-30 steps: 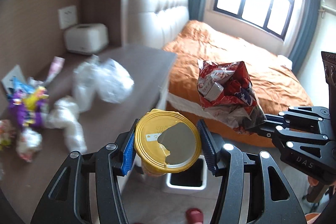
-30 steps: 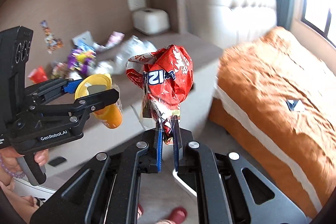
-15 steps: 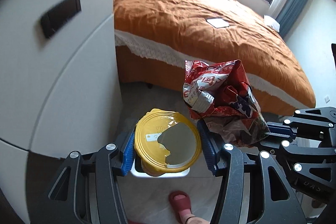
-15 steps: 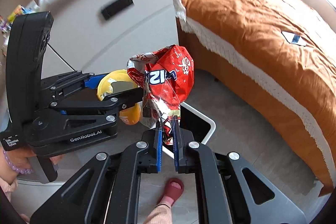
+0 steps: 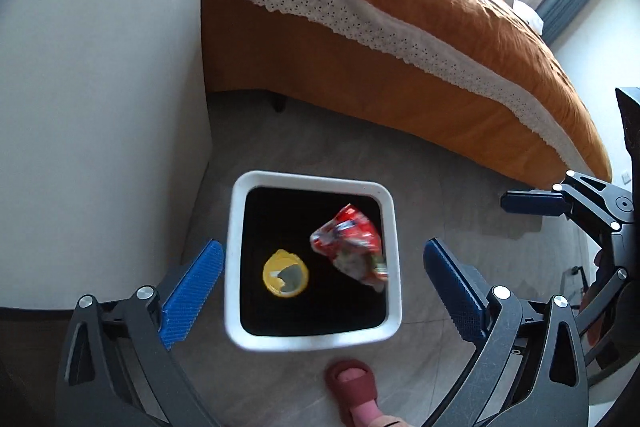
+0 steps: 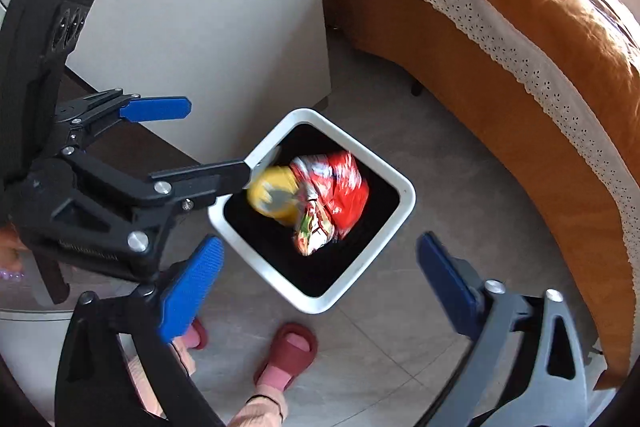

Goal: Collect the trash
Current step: 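Open both tools to drop the cup and wrapper into the bin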

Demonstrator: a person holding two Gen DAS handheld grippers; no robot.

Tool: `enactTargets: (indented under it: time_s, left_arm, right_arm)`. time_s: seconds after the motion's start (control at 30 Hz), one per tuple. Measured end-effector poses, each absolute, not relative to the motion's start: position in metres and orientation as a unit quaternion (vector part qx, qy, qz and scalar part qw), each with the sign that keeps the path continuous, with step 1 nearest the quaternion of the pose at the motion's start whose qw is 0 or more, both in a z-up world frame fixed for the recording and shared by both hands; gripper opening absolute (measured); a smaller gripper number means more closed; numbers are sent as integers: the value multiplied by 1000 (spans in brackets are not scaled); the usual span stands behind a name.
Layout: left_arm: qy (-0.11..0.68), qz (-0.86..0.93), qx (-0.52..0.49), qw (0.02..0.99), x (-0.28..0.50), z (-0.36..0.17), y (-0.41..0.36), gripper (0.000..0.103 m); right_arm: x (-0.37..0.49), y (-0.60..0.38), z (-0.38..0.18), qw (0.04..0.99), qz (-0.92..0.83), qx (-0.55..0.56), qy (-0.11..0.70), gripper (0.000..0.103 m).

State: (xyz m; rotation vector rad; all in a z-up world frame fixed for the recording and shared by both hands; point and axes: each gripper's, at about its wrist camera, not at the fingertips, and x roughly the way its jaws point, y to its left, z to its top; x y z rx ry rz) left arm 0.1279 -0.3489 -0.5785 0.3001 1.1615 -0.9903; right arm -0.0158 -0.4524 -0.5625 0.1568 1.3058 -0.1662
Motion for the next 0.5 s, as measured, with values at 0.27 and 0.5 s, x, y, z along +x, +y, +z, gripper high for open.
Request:
enactTargets:
  time_s: [0.27, 0.5]
  left_arm:
    - [508, -448, 153, 720, 121, -546, -347, 99]
    - [481, -439, 137, 746, 122, -473, -327, 99]
  right_arm:
    - [-15, -452, -533, 799, -78, 63, 592, 98]
    - [-9, -439, -473, 818, -78, 58, 566, 98]
